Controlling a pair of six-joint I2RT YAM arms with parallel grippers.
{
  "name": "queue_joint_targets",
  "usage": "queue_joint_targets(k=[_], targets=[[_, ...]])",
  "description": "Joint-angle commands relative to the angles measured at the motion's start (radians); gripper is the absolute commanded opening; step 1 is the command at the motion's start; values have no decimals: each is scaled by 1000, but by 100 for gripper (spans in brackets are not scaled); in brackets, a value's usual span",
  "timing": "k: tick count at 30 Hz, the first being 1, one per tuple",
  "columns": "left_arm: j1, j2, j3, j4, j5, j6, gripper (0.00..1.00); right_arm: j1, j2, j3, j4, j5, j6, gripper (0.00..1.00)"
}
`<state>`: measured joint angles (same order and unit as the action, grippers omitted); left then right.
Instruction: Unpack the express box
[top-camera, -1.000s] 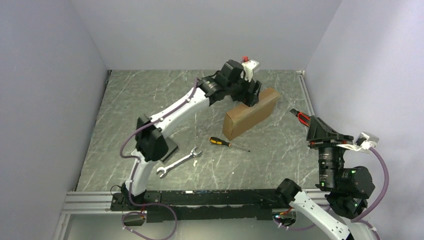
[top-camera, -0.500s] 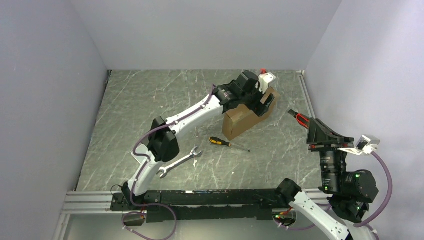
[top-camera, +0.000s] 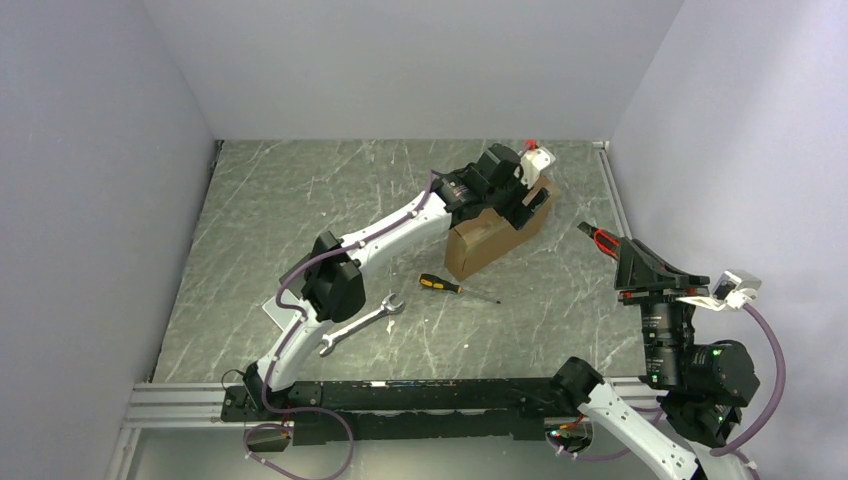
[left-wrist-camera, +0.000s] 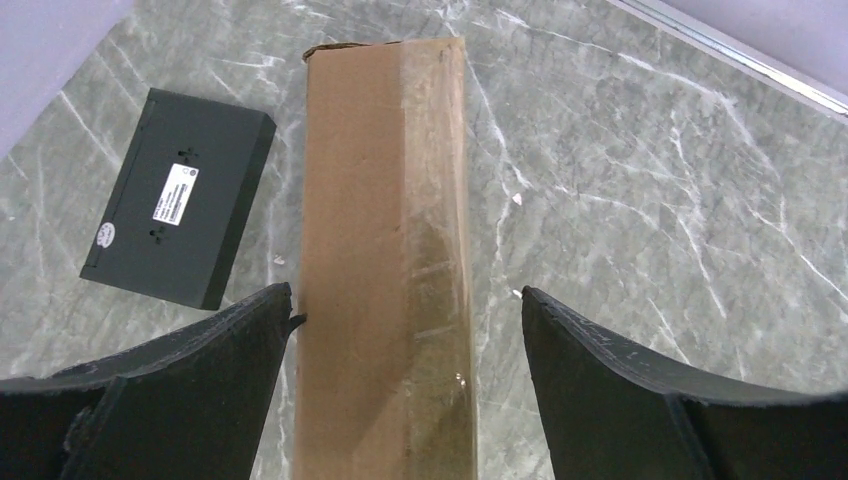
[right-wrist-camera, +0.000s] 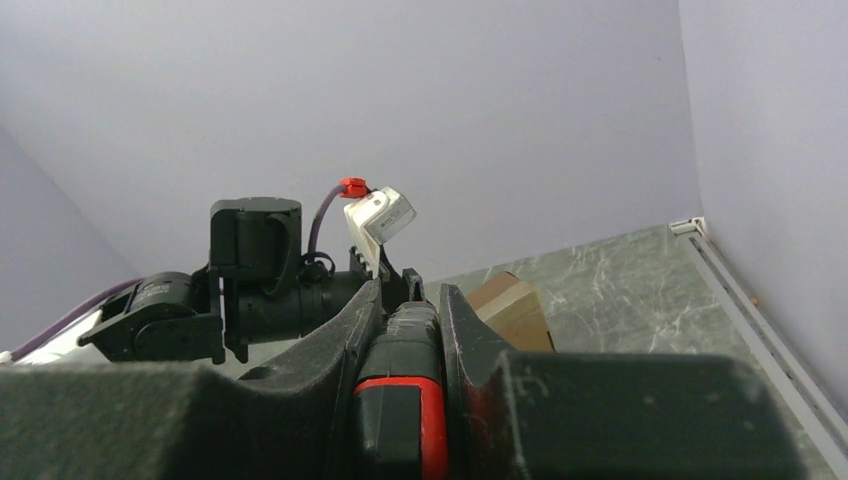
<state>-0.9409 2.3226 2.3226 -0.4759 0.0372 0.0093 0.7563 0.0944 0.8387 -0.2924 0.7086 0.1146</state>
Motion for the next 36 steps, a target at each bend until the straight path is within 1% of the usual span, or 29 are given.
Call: queue_joint_targets(k=[1,5,8,17,20,24,27,34,36], targets=[[0,-13,1,31,-35,57,91,2,-12,30,13,28,2,0],[0,-64,-26,61,-14,66,97,3,-14,17,25,49,9,0],[0,-81,-28,66,-15,80,99,3,-18,6,36,78,19,0],[0,-11,-10,57,-85,143,98,3,-33,7,32,107,41,0],[-1,14,9,50,-85,146,92,3,-30,17,28,105,46,0],[0,-6,-22,74,-57,153,78,3,-16,14,31,102,54,0],[-1,-26,-45,59,-47,176,69,2,-2,7,44,95,56,0],[3,-143,-186,5,73,277,59,3,26,-4,72,77,62,0],[4,-192,-239,-22,70,313,59,3,36,-8,75,73,66,0]])
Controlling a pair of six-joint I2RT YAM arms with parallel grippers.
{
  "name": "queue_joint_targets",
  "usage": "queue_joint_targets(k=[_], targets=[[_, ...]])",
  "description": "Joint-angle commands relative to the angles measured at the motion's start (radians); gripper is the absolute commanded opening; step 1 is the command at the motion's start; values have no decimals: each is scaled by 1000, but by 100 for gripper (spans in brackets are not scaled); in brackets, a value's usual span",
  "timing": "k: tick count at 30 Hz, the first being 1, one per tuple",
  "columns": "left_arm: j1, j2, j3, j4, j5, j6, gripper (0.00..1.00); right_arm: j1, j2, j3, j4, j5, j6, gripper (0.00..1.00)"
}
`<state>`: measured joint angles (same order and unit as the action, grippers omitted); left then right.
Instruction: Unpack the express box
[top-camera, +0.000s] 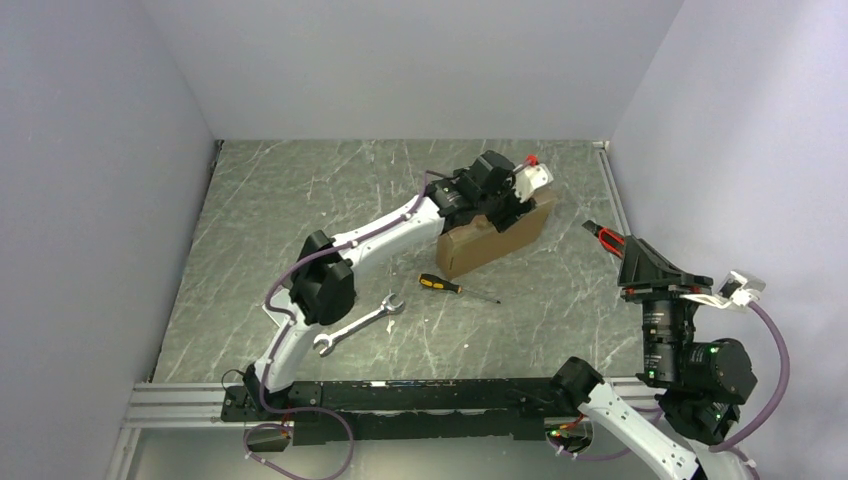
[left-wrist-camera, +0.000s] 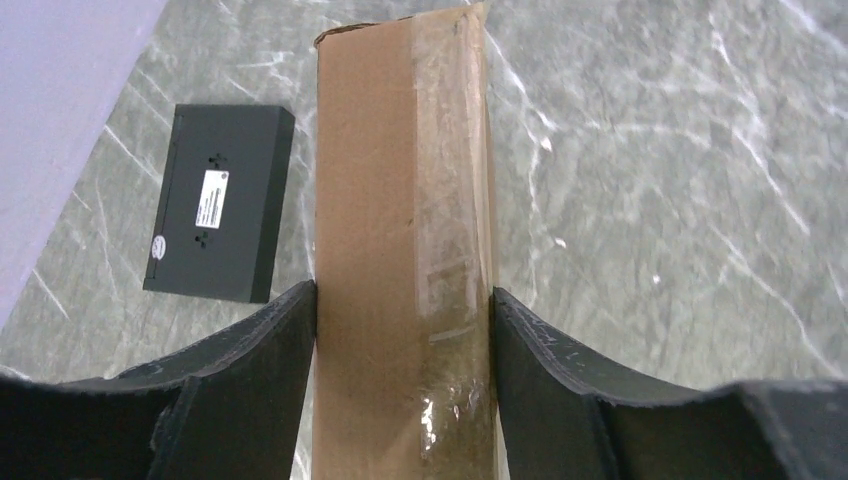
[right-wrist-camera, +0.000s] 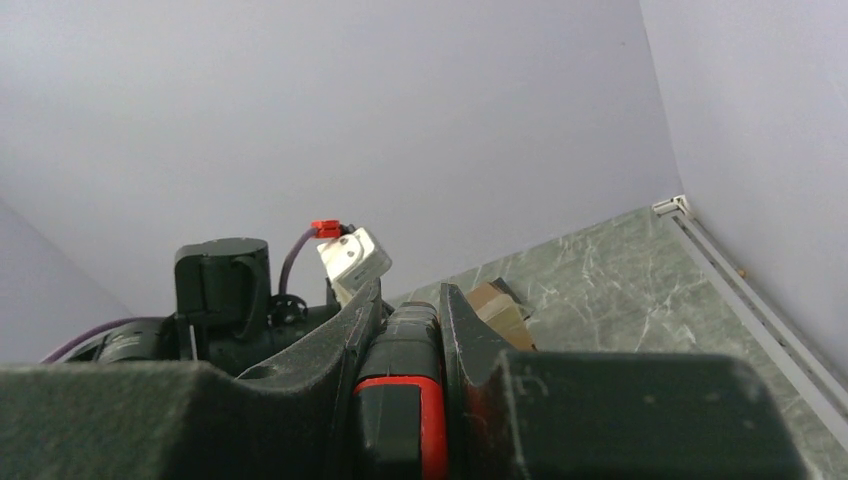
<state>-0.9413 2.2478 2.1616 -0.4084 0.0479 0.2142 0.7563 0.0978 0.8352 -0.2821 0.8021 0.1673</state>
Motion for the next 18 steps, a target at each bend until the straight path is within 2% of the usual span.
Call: queue_joint_targets(k=[1,7,12,18], targets=[[5,-149,-117,-96,49,127,59,3,39,-8,67,-23,14,0],[11,-404,-438,-48,76,254,59,2,88,-46,106,-43,23,0],[19,-574,-689,19,57,287,59,3,170,-74,147,-80,36,0],[27,-677,-852,72,23,303,59,2,328,-53,158,-171,37,0]])
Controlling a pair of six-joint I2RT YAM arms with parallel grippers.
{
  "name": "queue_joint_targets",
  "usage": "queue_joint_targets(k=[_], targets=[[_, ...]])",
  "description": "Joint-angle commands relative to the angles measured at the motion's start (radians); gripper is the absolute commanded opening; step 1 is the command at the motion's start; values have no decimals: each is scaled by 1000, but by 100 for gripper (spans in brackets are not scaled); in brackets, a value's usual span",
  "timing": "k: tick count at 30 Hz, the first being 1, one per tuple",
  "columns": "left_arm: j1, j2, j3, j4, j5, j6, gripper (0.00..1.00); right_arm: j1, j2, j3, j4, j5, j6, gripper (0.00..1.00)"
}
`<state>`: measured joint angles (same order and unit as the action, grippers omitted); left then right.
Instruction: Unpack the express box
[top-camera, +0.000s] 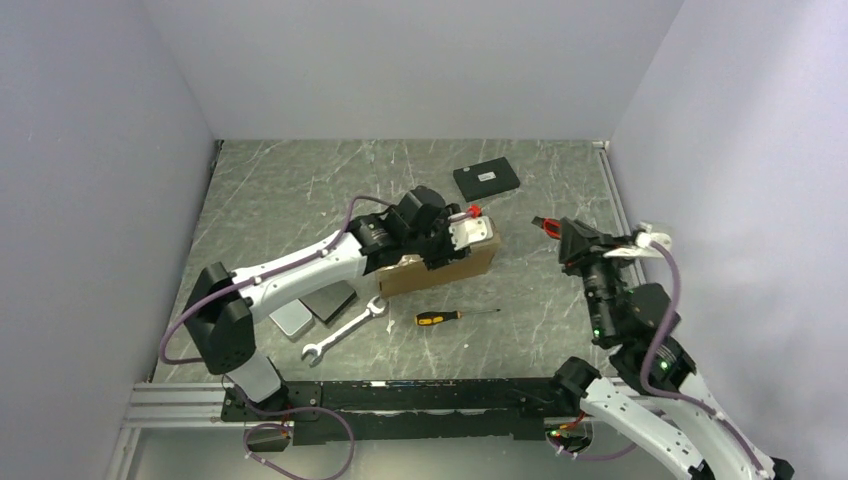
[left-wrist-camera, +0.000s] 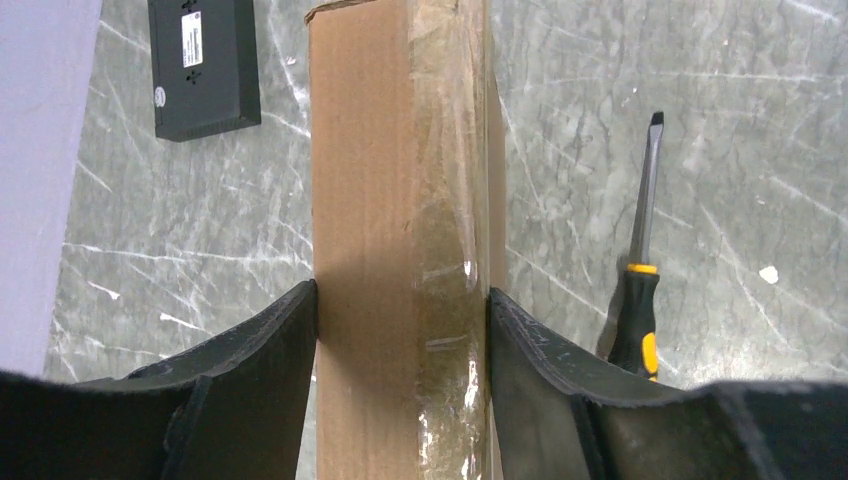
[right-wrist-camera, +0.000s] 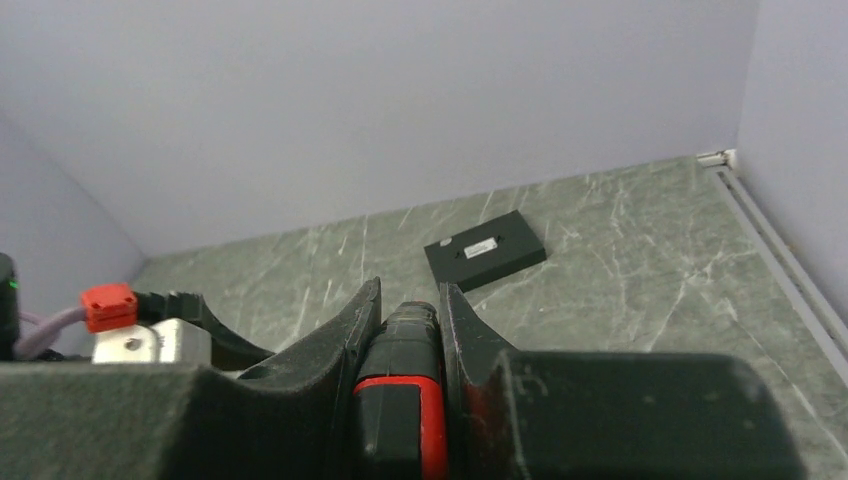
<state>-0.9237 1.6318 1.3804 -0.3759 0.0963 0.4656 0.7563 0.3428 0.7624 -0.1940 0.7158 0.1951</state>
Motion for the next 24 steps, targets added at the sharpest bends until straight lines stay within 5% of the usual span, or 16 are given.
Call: queue_joint_targets(k=[1,9,24], targets=[[11,-74,-90,48,-24,51,59,2,116,28,68,-102,5,0],[5,-139,-162,92,-7,29,59,3,307,130,-6,-168,-24,0],[-15,-119,-166,73,-5,26,59,3,379,108,58,-190,-80,0]])
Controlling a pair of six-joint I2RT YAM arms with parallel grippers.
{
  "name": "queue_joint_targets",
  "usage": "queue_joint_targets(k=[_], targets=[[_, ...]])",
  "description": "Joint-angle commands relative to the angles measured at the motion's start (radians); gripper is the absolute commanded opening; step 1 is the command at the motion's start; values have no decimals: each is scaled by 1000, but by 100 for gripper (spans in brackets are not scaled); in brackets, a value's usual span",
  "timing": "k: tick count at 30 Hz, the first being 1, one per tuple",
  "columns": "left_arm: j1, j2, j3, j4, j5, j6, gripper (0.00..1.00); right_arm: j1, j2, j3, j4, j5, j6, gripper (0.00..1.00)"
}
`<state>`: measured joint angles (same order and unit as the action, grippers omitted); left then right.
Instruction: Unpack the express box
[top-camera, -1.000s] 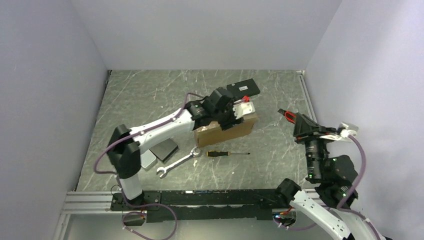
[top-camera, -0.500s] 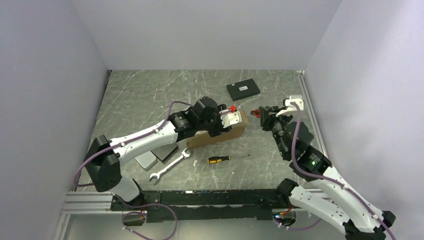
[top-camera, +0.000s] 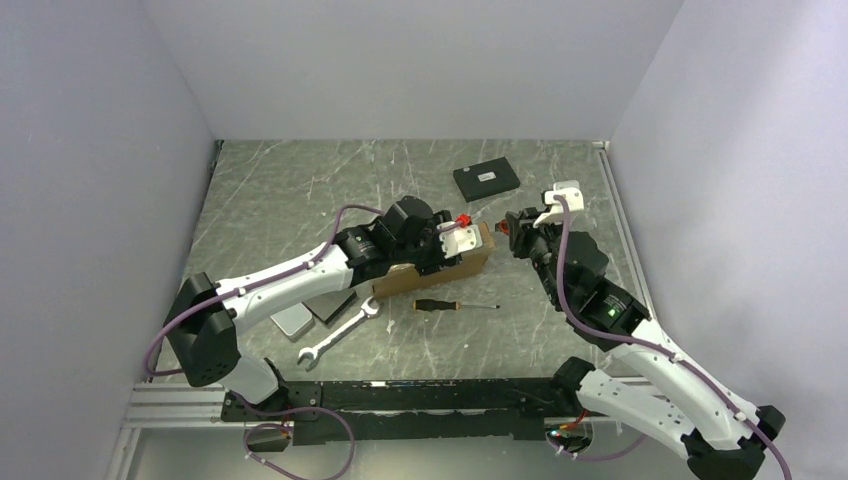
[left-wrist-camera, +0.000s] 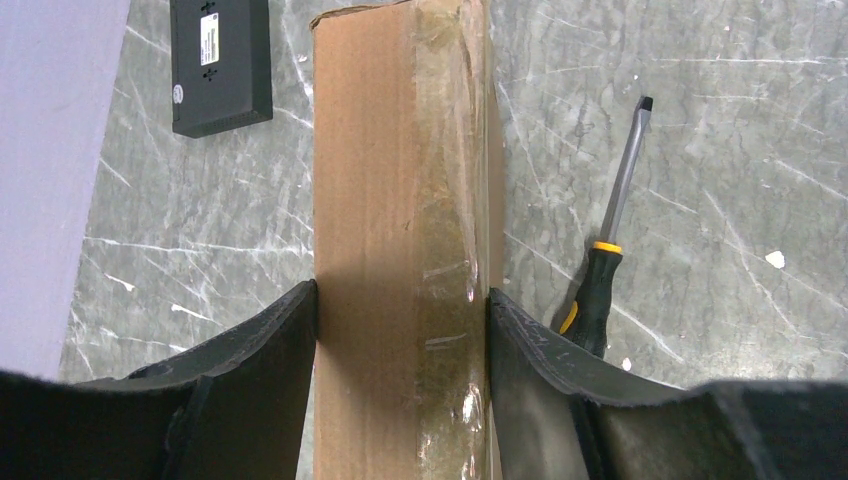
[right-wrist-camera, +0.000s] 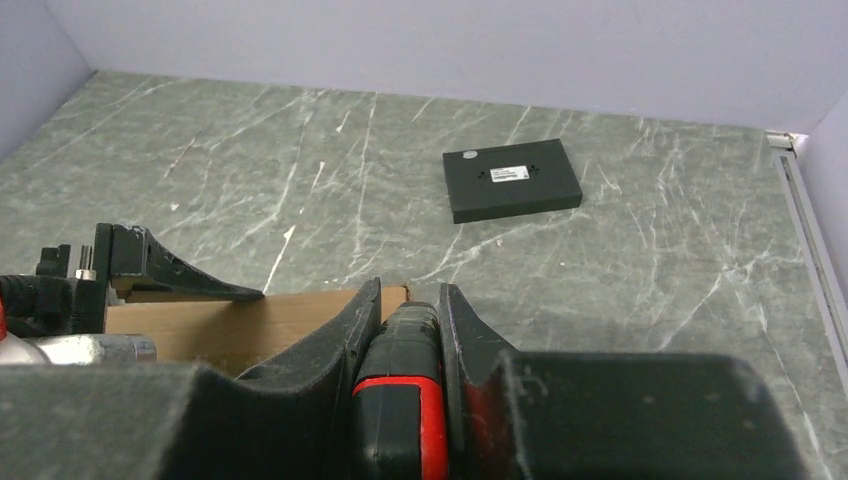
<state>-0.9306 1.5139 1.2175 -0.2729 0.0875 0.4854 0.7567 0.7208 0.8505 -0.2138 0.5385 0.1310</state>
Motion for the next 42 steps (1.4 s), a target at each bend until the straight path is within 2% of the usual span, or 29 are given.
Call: queue_joint_targets(k=[1,22,34,42], targets=[[-9,0,-3,-31,5,5,59,2,3,15,85,-18,-15,0],[-13,2,10,-49,32,-5,57,1,98,-21,196,31,-35,0],[-16,-3,10,-49,26,-6,57,-1,101,-43,178,9,-24,0],[-16,10,15,-42,-11,-22,56,0,82,-26,87,-3,-1,0]])
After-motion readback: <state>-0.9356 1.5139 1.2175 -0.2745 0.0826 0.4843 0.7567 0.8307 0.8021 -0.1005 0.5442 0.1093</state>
